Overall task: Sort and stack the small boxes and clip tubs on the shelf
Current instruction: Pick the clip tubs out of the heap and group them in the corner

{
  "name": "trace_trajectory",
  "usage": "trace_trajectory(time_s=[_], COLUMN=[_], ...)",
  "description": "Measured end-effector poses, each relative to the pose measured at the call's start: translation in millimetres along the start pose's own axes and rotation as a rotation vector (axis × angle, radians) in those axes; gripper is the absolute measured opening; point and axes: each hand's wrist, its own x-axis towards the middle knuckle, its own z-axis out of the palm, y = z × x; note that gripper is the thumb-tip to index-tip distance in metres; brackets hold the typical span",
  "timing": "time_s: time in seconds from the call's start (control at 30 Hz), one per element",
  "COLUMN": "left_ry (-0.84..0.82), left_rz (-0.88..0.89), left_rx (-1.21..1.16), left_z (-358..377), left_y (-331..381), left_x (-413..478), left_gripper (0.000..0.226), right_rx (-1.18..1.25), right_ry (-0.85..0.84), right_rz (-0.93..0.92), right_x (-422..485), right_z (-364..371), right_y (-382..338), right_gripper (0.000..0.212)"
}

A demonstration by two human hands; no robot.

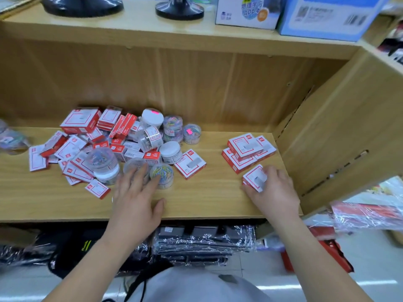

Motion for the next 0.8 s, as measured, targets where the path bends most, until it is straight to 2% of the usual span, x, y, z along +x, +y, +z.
trace_trajectory(time_s=[0.1, 0.2, 0.27, 0.33, 0.5, 0.6, 0.7, 0.8], left_ry=[0.001, 0.059, 0.122, 0.173, 0.234, 0.213, 0.199, 0.202], left_rz=[0.005, 0.015, 0.019, -0.029, -0.199, -0.196, -0.197, -0.185], left_rx=[-0.049, -0.108, -0.159, -0.190, -0.220, -0.252, -0.255, -0.254], left_z=[1.2, -3.7, -9.8, -16.5, -16.6, -10.9, -11.1, -10.6], left_y=[-0.5, -4.9, -9.6, -11.9, -14.2, -20.2, -27.2, -31.1], left_x=[-0.3, -3.8, -8.6, -16.4, -41.6, -52.7, -52.5, -50.0], left_gripper=[0.060, 0.057, 0.051, 0.047, 0.041, 0.037, 0.042, 0.039], right_rx=[-0.073, 0.095, 0.267, 0.332, 0.168, 0.115, 0.044, -0.062], right_ry=[0.112, 0.179, 0.072, -0.052, -0.127, -0.228, -0.210, -0.145], right_rz=[-0.111, -0.297, -0.397, -0.449, -0.515, -0.549, -0.566, -0.520], right_x=[3.6, -7.3, -17.5, -19.1, 4.0, 14.4, 16.8, 13.9], right_z=[-0.3, 0.9, 5.7, 16.3, 45.6, 56.1, 55.9, 43.8], right_y=[-11.7, -36.5, -61.4, -88.3, -135.7, -135.9, -120.9, -106.6], right_gripper=[0.070, 0.051, 0.039, 0.037, 0.052, 0.041, 0.026, 0.021])
